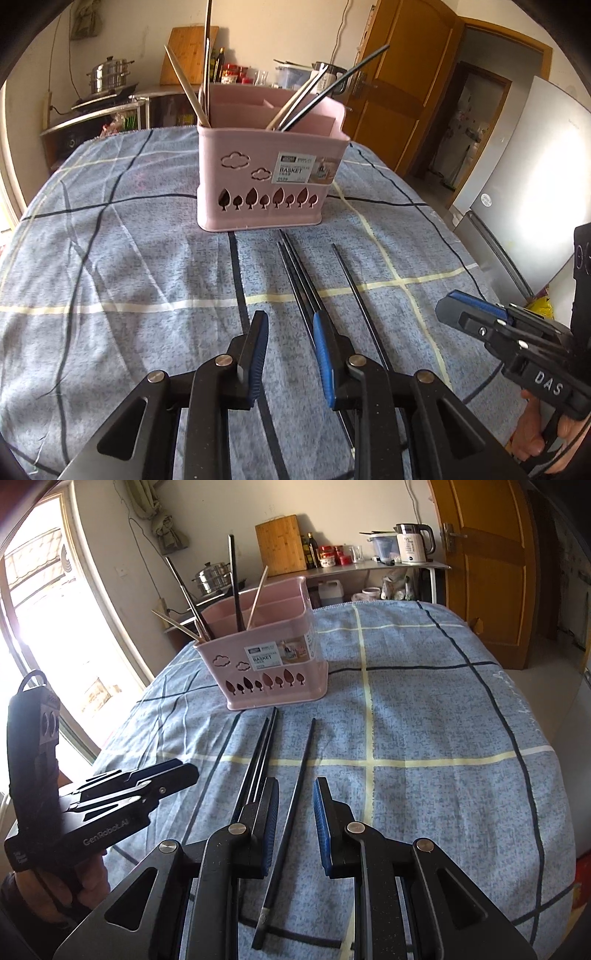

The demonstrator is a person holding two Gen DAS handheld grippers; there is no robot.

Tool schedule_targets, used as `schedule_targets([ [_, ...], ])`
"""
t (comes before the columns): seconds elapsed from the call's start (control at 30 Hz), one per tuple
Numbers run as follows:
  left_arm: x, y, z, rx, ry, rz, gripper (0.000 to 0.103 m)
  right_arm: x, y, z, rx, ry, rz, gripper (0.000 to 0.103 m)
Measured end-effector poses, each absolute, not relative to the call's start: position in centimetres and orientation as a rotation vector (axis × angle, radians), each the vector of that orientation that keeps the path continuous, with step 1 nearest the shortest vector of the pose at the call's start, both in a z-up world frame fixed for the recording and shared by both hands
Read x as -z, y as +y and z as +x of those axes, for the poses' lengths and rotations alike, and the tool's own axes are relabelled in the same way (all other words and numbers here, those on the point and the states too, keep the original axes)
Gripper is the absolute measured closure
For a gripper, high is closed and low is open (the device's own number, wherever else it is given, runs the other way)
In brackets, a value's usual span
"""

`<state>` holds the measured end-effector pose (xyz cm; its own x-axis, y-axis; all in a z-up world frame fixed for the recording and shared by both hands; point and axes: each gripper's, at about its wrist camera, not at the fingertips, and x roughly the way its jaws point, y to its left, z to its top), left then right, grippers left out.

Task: Organize utensils
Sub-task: 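Lower both open tools onto the black chopsticks lying on the sheet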

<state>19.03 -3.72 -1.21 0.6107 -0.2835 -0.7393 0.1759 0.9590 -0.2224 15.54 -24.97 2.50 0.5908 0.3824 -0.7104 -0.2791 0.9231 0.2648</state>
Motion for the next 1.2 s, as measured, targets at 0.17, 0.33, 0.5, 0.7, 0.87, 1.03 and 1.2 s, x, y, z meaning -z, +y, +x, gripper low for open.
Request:
schedule_targets([
  [0.17,2.7,-4.7,20.8,0.269,0.908,-0.121,0.078,-1.5,-25.1,16.7,-0.38,0.882,0.143,0.083],
  [0.33,4.1,-5.4,22.0,0.26,0.936,-0.107,0.078,-1.0,-24.9,17.5,-0.379,0.896,0.142,0.083],
  [0.5,4.7,-5.7,22.7,0.242,0.941,-0.091,0.078,-0.7,-25.0,18.1,-0.376,0.899,0.145,0.083],
  [0.7,4.9,-6.0,22.7,0.225,0.927,-0.056,0.078,-0.5,-24.8,18.7,-0.379,0.906,0.15,0.083],
  [0.87,4.7,-4.9,22.6,0.207,0.927,-0.055,0.085,-0.2,-24.2,19.4,-0.388,0.916,0.14,0.083],
  [1.03,4.4,-2.8,22.7,0.164,0.933,-0.046,0.092,0.4,-23.3,20.7,-0.396,0.937,0.128,0.083],
  [1.2,4.3,-0.9,23.1,0.155,0.944,-0.086,0.092,1.2,-22.4,22.1,-0.396,0.967,0.1,0.083],
])
